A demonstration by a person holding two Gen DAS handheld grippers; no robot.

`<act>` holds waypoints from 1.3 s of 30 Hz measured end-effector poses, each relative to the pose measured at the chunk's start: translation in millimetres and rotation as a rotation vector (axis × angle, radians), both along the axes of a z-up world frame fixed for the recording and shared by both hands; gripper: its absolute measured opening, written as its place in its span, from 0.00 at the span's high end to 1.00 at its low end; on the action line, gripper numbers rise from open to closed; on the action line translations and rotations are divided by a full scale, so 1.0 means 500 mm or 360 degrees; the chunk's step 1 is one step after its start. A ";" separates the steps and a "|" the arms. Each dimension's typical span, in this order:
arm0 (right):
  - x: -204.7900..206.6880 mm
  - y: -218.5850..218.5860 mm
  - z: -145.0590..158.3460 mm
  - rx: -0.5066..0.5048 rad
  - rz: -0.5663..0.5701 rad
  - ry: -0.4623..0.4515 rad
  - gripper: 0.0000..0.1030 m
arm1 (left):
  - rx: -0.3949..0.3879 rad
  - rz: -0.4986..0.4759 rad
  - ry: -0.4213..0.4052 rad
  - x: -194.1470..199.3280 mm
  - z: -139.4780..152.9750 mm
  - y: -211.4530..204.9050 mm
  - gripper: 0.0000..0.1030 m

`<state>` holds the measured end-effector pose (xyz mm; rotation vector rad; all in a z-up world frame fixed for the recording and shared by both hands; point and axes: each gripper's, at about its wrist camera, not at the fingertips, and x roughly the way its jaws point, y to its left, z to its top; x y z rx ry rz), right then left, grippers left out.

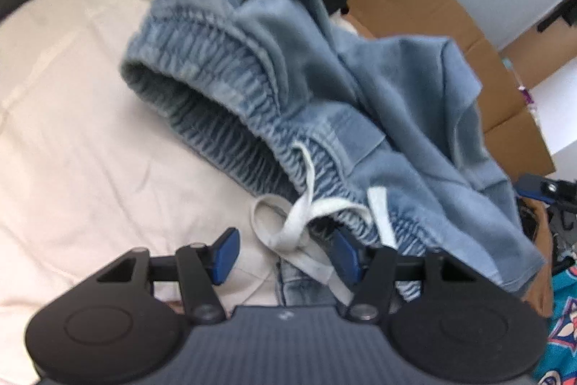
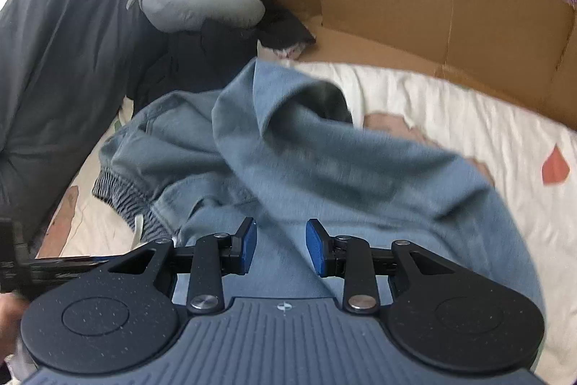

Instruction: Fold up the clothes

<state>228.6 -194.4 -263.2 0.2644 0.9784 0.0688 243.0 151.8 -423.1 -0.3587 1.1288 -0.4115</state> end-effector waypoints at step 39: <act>-0.042 0.013 -0.059 0.0113 -0.0029 0.0100 0.64 | -0.0201 -0.0219 -0.0144 0.116 0.134 -0.089 0.96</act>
